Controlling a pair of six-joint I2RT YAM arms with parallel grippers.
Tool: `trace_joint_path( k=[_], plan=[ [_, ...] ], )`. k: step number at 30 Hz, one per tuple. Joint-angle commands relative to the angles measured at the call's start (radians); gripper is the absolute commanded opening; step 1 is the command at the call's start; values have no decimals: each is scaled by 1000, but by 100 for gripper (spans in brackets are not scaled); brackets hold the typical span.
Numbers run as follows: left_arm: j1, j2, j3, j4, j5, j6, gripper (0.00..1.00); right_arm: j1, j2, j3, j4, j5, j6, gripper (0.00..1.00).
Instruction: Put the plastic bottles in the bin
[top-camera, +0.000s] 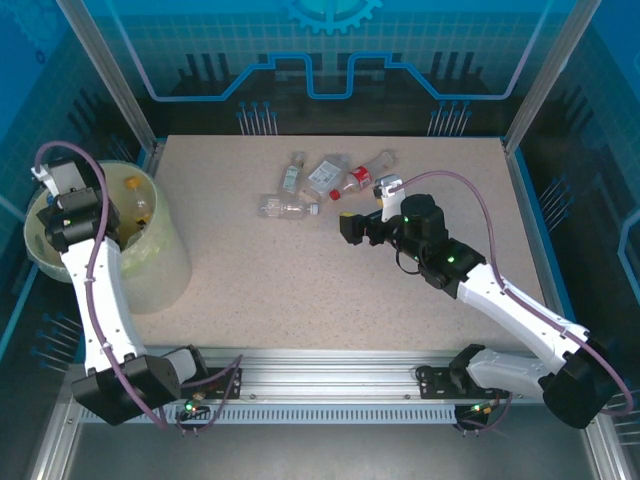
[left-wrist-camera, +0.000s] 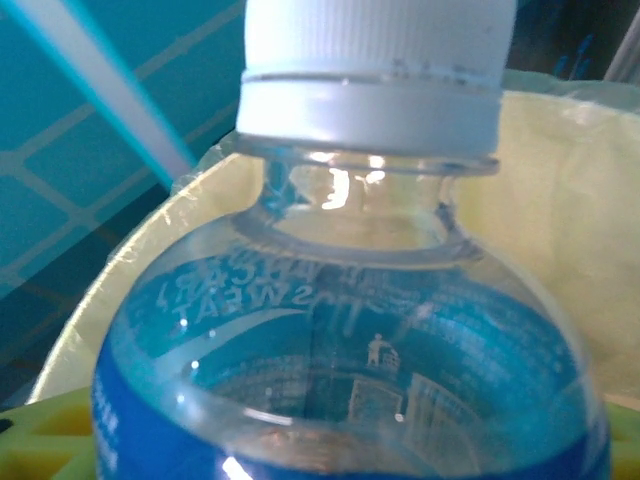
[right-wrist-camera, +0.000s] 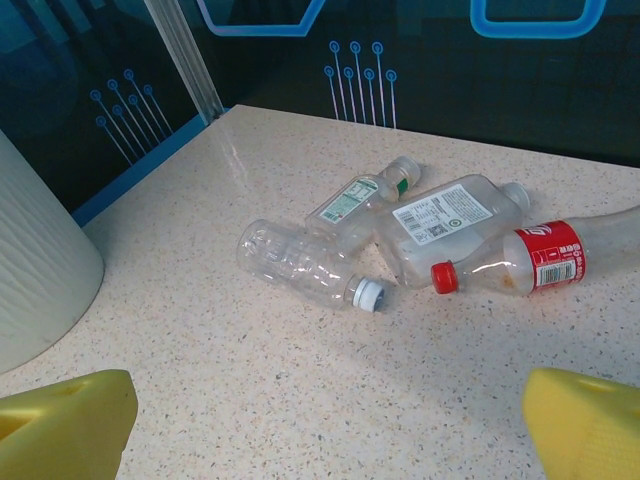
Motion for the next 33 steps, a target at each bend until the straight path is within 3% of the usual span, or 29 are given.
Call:
trace_joint_path(
  k=[1,5,13,26,33],
  plan=[
    [40,-8,-31,10,-17,-59,71,6,4,37,-1,-12,12,100],
    [43,-4,-3,-11,26,-80,87,6,6,43,-6,-9,12,100],
    [41,-17,37,-19,76,-92,99,1,16,48,-14,-10,36,100],
    [-10,-78,75,-10,235,-127,99,-16,26,58,-60,-6,111,100],
    [-39,-127,85,-9,451,-171,99,-29,36,59,-83,-2,153,100]
  ],
)
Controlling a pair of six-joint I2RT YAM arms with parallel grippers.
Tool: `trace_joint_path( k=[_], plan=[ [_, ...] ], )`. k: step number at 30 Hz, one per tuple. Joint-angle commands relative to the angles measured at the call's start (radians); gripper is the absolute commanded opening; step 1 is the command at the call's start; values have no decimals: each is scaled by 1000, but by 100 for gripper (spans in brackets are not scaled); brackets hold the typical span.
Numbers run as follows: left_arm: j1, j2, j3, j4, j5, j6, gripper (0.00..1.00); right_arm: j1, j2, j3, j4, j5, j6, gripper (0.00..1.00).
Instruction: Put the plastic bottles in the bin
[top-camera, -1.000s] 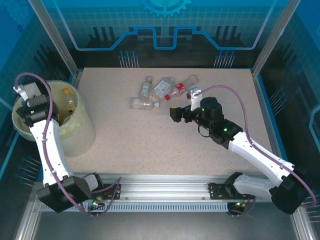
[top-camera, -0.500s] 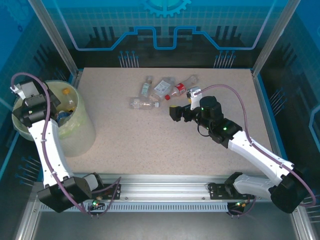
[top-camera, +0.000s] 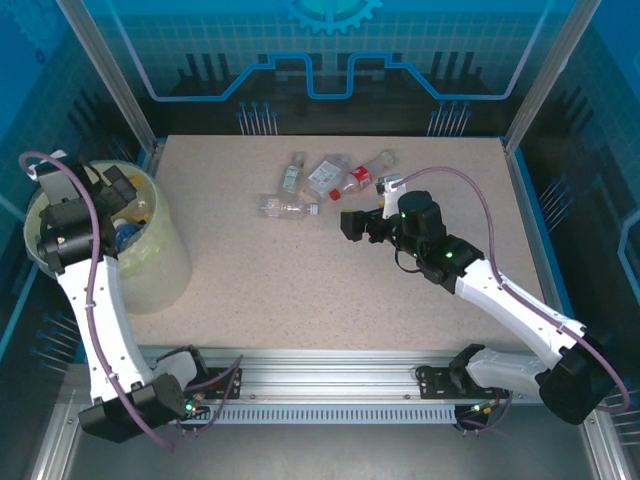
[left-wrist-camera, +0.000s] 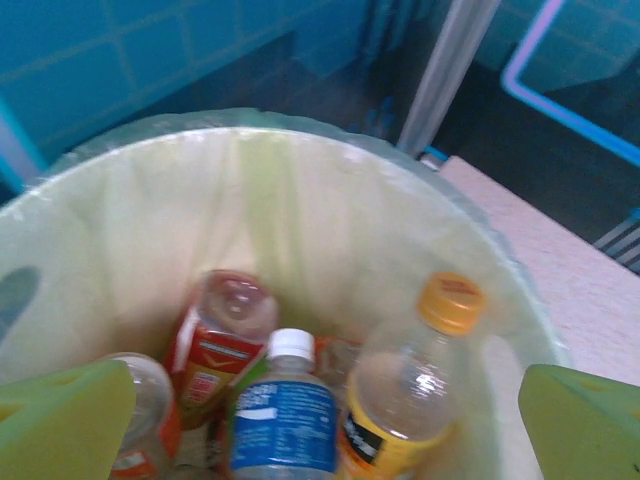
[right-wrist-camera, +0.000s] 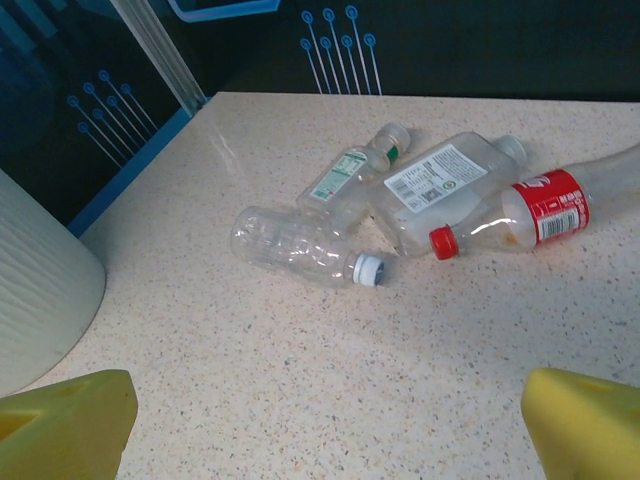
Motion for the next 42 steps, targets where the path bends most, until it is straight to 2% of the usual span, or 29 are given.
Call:
trace_joint_path(
  k=[1,15,24,29,36,42],
  plan=[
    [-23,-32,32,2,140,-54,99,-12,4,28,-21,-5,33,100],
    [-176,-71,5,127,473,-182,99,-15,-25,-26,-9,60,45,100],
    [-387,-29,-56,262,503,-250,99,-18,-38,-93,48,146,41,100],
    [-500,22,-65,284,451,-234,99,-33,-36,-105,45,155,19,100],
    [-551,64,-94,305,435,-237,99,-120,33,-106,63,90,34,100],
    [-555,65,-118,302,424,-234,99,-189,177,-52,64,74,37,100]
  ],
)
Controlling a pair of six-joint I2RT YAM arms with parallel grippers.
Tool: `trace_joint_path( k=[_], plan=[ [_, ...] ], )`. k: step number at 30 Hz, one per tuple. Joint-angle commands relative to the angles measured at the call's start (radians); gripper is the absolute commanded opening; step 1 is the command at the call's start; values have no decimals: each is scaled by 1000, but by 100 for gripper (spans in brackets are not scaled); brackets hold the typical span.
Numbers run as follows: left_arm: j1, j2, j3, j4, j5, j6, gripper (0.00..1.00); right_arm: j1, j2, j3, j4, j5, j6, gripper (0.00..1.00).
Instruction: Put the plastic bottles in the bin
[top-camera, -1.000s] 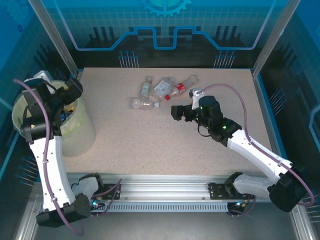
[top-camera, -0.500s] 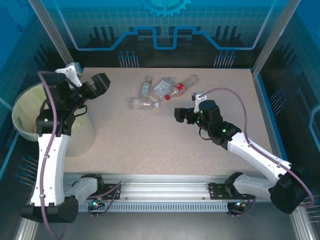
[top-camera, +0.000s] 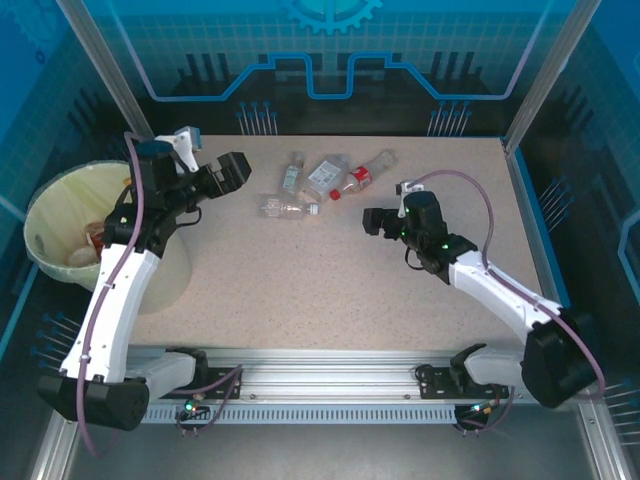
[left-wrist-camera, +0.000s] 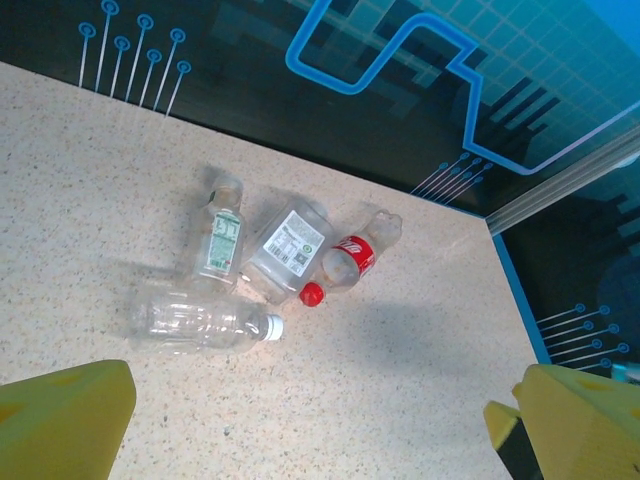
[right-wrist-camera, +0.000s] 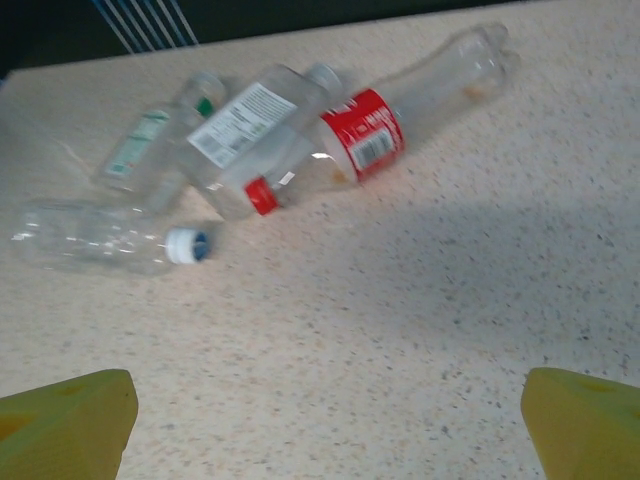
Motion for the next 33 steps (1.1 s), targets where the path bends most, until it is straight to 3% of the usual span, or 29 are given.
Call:
trace_joint_path(
  k=[1,6,14,23,28,33],
  plan=[
    [-9,-5,-16,19,-22,-4,99,-31,75,80,12,-30,4,100],
    [-9,-11,-22,-2,-36,13,99,-89,247,229,-56,-86,80,100],
    [-9,-28,-37,-33,-62,40,99,-183,609,615,-293,-148,215,100],
    [-9,-45,-63,-43,-99,63,99,-175,962,1068,-555,-145,419,100],
    [-9,-39,-62,-53,-112,82,99,-171,1088,1187,-559,-104,519,100],
    [-9,-39,-64,-62,-118,95,99,-165,1191,1315,-620,-110,510,98]
  ],
)
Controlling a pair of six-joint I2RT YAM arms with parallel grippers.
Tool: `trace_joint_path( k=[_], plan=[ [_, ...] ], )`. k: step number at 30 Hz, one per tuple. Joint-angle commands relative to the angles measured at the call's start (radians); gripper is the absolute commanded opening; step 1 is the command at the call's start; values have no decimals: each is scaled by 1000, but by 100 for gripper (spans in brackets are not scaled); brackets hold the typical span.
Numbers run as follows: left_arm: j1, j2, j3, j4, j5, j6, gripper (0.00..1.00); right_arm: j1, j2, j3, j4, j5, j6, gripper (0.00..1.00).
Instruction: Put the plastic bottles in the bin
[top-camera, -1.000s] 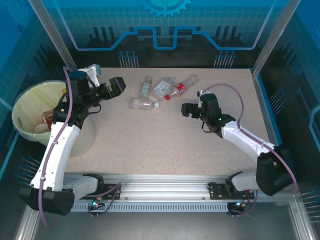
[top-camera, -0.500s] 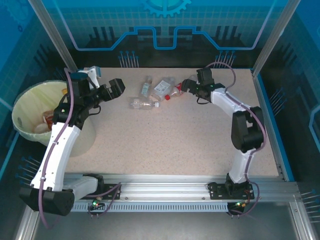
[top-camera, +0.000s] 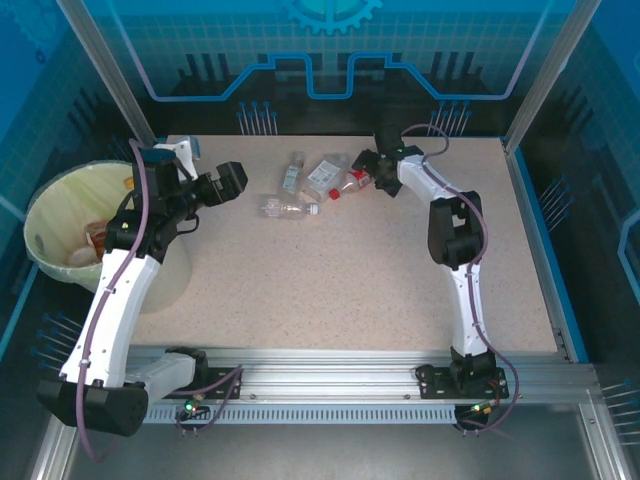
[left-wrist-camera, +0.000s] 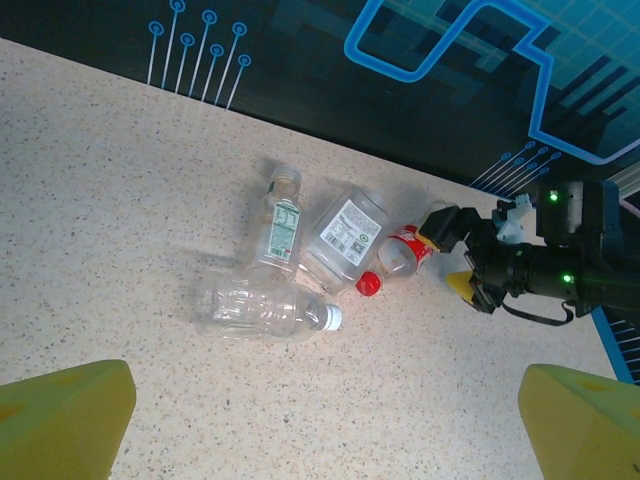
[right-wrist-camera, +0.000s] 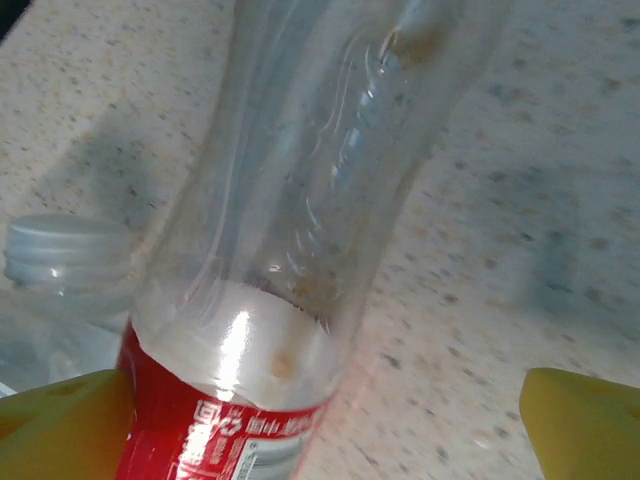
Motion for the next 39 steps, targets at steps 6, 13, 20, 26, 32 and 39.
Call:
trace_joint_path(
  k=[6,13,20,26,32,39],
  plan=[
    [-6,-5,-24,-24,-12,31,99,12,77,75,-110,11,-28,90],
    [-6,-1,-24,-22,0,18,99,17,95,126,-170,11,-128,78],
    [-6,4,-28,-14,43,-10,99,30,-82,-133,-46,-27,-251,60],
    [-6,20,-43,13,69,-38,99,44,-269,-387,52,-74,-326,54],
    [-13,41,-41,28,112,-60,99,73,-438,-600,130,-72,-374,48],
    [-45,60,-49,48,170,-71,99,130,-665,-865,293,-148,-427,42]
  ],
)
